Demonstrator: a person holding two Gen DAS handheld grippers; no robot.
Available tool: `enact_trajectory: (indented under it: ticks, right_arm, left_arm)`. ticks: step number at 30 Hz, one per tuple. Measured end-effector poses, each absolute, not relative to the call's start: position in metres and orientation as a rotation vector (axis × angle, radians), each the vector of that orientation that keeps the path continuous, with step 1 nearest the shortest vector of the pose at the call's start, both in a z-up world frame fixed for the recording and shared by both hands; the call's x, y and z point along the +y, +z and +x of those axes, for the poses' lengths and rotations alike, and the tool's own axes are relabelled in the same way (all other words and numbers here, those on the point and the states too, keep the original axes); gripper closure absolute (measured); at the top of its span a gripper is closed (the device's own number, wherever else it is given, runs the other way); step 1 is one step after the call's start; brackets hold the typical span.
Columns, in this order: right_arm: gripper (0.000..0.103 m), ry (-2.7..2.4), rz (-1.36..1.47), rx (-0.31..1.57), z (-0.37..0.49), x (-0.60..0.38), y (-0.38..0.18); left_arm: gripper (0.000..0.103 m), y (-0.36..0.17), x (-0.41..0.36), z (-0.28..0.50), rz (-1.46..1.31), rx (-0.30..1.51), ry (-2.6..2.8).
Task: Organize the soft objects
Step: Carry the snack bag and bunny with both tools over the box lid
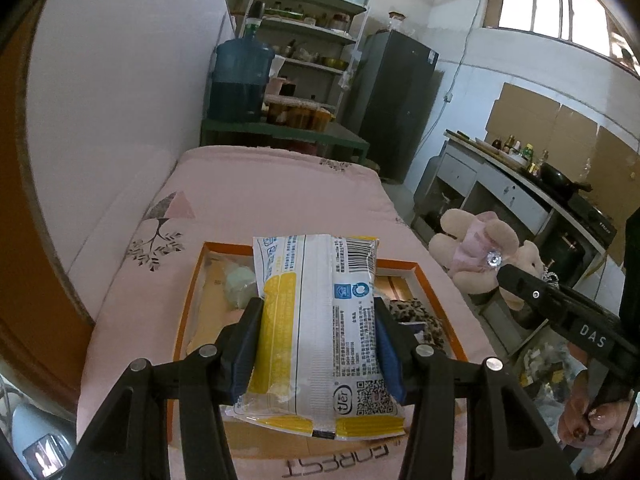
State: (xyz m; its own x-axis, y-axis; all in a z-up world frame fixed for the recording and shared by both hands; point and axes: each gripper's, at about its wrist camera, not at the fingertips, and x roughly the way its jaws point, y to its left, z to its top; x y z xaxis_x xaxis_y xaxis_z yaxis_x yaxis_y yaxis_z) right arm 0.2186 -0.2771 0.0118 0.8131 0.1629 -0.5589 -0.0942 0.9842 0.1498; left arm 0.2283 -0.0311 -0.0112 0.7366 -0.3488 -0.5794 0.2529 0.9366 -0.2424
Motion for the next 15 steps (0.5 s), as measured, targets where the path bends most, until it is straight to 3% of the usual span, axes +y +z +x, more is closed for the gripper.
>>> enact_trajectory:
  ticks: [15]
  right_arm:
    - [0.066,0.103,0.125,0.688,0.277,-0.282,-0.030]
  left_arm:
    - [0.051,-0.031,-0.049,0.269,-0.096,0.712,-0.316]
